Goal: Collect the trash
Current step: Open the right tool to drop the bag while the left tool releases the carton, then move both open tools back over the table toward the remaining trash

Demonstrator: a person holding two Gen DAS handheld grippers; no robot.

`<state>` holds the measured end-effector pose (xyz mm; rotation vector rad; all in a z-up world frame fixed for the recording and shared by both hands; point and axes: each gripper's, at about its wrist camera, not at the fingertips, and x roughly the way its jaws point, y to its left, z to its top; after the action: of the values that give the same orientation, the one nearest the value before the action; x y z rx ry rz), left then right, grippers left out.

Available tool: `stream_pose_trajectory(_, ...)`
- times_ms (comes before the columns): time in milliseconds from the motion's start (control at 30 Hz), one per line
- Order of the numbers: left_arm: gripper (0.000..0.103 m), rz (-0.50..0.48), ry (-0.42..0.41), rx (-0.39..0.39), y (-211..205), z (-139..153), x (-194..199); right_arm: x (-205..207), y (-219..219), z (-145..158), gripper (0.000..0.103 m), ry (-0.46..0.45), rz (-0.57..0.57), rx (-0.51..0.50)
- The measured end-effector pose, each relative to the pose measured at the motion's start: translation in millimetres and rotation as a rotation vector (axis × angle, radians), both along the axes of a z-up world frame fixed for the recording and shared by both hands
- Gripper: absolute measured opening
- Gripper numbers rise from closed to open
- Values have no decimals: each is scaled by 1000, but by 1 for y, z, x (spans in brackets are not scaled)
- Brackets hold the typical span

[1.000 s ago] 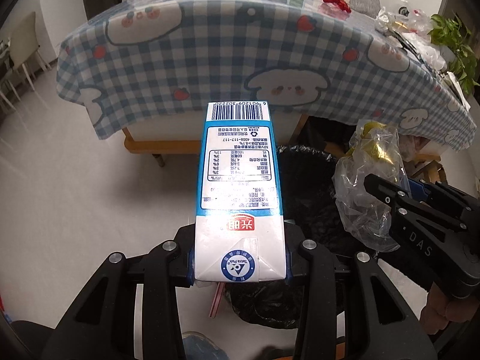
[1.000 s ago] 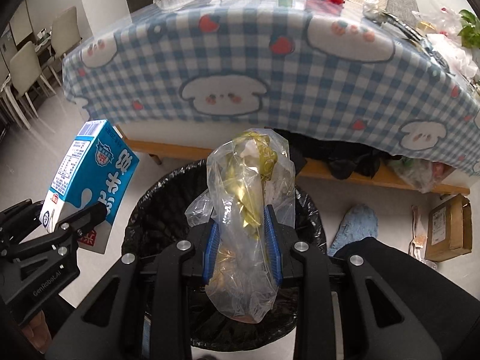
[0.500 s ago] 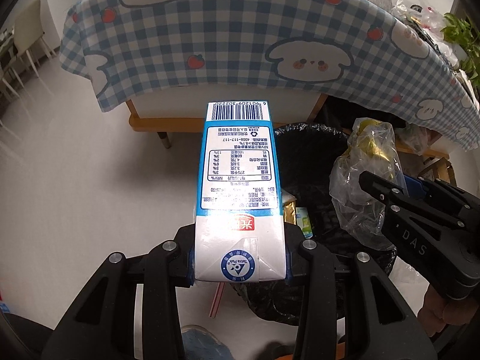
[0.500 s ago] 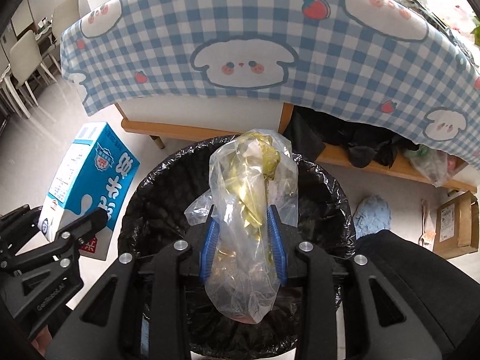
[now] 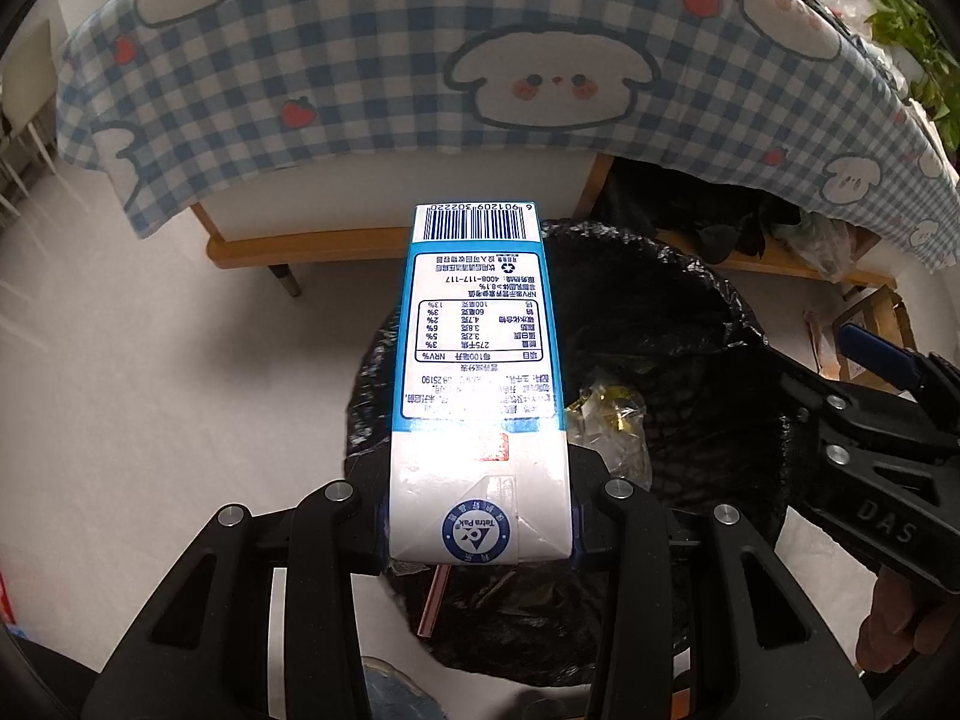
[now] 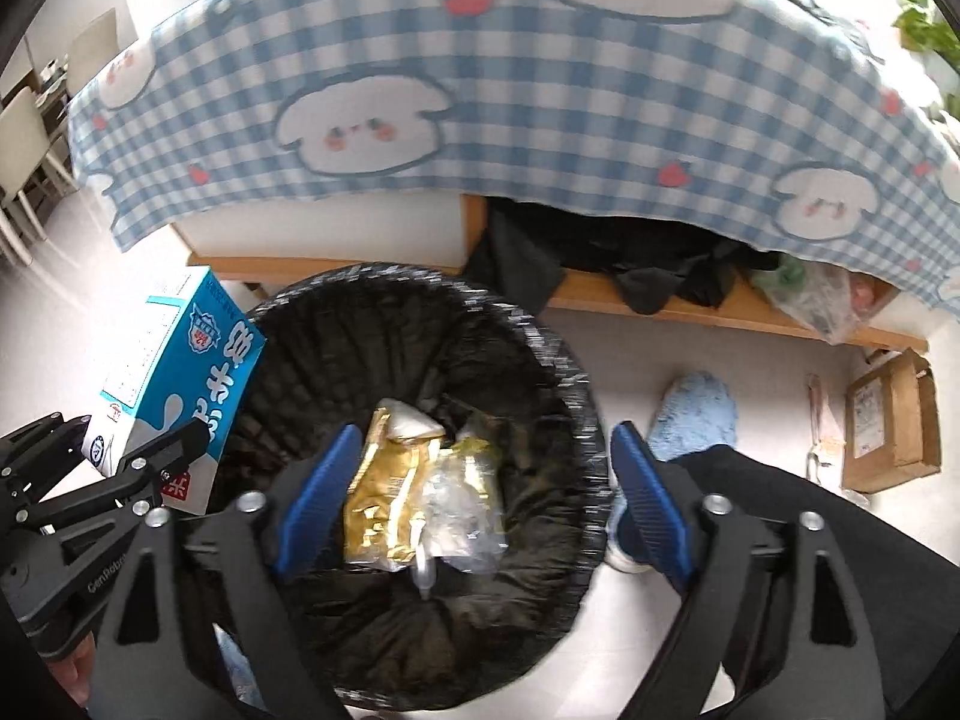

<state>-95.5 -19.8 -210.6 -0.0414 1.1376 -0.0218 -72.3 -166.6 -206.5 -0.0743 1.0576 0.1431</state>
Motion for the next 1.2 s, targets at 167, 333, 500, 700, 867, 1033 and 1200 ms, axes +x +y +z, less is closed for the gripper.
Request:
stream_pose_trajectory(167,39,-20,8,4,-19,-6,7,2,-28,3,95,1,-56,18)
stream_pose_trajectory(333,39,-40,16,13,-36,-12,12,5,-52,4,95,10,-87,3)
stream_pose_trajectory(500,39,-57,11,19,-48,-14,15,6,-75,3,95,25,-135,9)
stream_pose_trajectory(700,39,-83,-3,8,-62,-11,17,3,-87,7,95,14,-161,10)
stream_pose_trajectory(867,50,-97,-35,16,-68,-3,14,1,-89,9,95,8,-166,5)
stream_pose_trajectory(1033,67,-83,-51,29,-62,8,11,1,-87,13,95,-10,-159,15)
stream_pose_trajectory(1200,82,-68,-94,29,-52,29,5,1,-82,27,96,-45,-151,23)
